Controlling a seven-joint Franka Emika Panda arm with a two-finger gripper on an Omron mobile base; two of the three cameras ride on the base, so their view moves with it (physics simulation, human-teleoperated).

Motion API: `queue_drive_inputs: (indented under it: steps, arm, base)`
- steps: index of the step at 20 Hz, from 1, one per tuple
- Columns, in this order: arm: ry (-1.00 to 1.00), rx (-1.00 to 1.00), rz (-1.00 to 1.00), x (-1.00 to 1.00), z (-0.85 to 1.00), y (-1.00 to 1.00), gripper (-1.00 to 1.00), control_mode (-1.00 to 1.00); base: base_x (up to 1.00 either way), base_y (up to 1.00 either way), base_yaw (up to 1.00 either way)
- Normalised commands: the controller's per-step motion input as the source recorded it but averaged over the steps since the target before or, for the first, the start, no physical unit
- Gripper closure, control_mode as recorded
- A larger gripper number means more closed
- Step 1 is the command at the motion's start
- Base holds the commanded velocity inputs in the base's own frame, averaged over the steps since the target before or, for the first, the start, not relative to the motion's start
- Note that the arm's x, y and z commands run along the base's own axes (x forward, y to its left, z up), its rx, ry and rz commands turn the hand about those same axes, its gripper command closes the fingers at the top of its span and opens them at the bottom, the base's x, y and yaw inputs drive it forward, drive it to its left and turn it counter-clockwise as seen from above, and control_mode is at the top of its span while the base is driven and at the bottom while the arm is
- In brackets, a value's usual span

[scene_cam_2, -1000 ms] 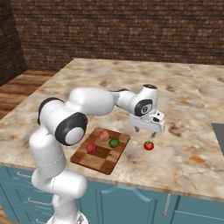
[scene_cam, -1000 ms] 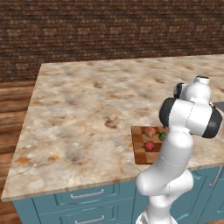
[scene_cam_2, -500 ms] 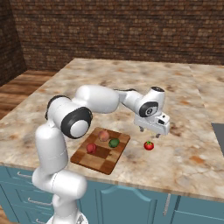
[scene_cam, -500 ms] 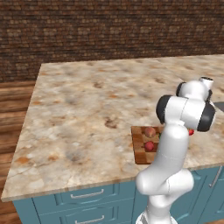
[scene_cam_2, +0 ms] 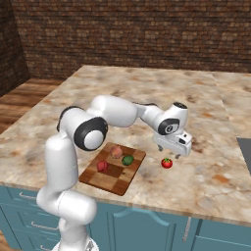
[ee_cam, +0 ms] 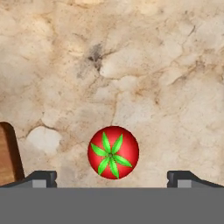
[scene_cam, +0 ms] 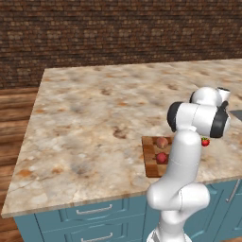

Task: Place the avocado, onion, tomato, and bell pepper on the cutting board.

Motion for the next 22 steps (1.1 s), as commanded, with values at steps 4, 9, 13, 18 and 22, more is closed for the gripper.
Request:
queue_drive_inputs:
  steps: [4,9,13,18,22]
  arm:
    - [0.00,0.00,-0.05,0.00,-0.12,0.10,-1.00,-1.00]
    - [0.02,0.00,-0.07,-0.06,-0.04,0.20,-1.00,-1.00]
    - [0.01,0.00,-0.11,0.00,-0.12,0.14,-1.00,-1.00]
    - [0.00,0.00,-0.10,-0.03,-0.29,-0.06,-1.00,-1.00]
    - [0.00,-0.01,-0.09,0.00,-0.27,-0.11,-1.00,-1.00]
  base:
    - [0.00,0.00,0.00]
    - [0.00,0.00,0.00]
    - [0.00,0.00,0.00]
    - [0.00,0.00,0.00]
    - [0.00,0.00,0.00]
